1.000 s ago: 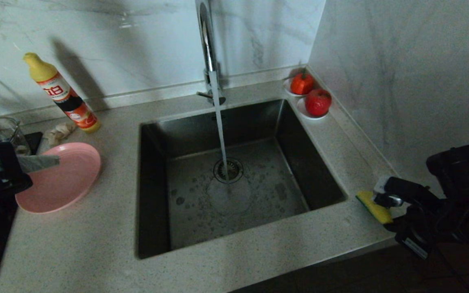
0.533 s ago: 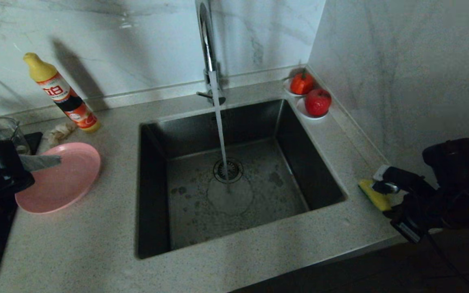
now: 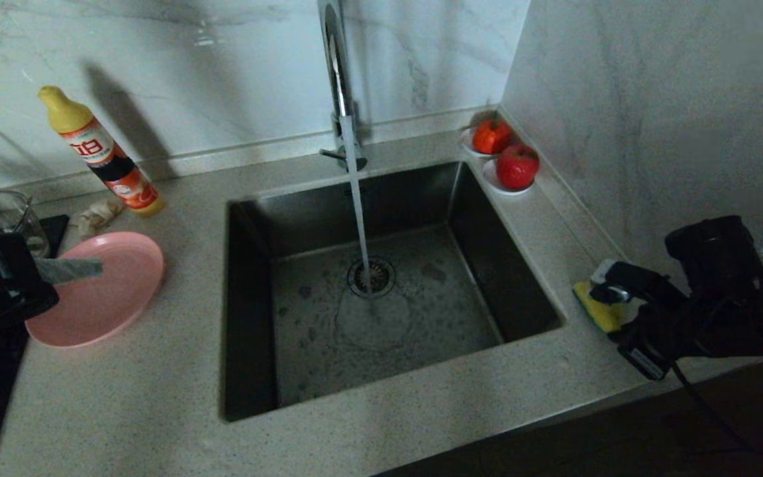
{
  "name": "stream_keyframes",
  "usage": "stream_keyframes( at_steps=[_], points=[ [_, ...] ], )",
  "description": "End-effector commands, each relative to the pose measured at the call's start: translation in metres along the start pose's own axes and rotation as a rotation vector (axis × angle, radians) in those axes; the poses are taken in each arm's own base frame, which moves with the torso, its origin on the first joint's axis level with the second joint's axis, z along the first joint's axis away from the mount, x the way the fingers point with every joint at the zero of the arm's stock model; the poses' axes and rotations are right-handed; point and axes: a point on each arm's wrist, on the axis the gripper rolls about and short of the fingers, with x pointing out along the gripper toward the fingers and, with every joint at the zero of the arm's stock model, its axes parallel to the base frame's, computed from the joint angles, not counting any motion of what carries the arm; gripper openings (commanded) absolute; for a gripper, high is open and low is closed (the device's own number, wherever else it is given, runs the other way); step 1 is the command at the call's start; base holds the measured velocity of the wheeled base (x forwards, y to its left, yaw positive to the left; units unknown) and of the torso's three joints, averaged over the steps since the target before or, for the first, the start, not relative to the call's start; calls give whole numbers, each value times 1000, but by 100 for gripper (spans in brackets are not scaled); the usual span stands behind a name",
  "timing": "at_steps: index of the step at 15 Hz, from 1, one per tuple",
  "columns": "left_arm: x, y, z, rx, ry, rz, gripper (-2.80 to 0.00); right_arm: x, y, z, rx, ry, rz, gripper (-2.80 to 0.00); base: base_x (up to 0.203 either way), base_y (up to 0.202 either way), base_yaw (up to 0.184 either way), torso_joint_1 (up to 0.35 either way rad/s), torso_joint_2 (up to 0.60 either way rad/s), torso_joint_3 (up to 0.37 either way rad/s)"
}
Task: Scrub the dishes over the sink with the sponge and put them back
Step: Put down the sponge
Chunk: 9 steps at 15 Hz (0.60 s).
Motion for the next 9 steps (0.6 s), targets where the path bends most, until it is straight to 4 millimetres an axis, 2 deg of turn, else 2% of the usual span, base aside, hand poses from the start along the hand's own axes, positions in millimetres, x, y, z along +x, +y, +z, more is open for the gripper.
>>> stream_keyframes(
  at_steps=[1,4,9],
  points=[
    [2,1,0,-6,6,-1,-280,3,3,7,-17,-13,10,-280,0,0,0,0,0,0],
    [3,1,-1,-9,10,0,-280,1,7,17,-39,-21,-5,-280,0,0,0,0,0,0],
    [3,2,-4,-21,20,4,-280,1,14,20,-57,-20,1,-280,0,0,0,0,0,0]
  ],
)
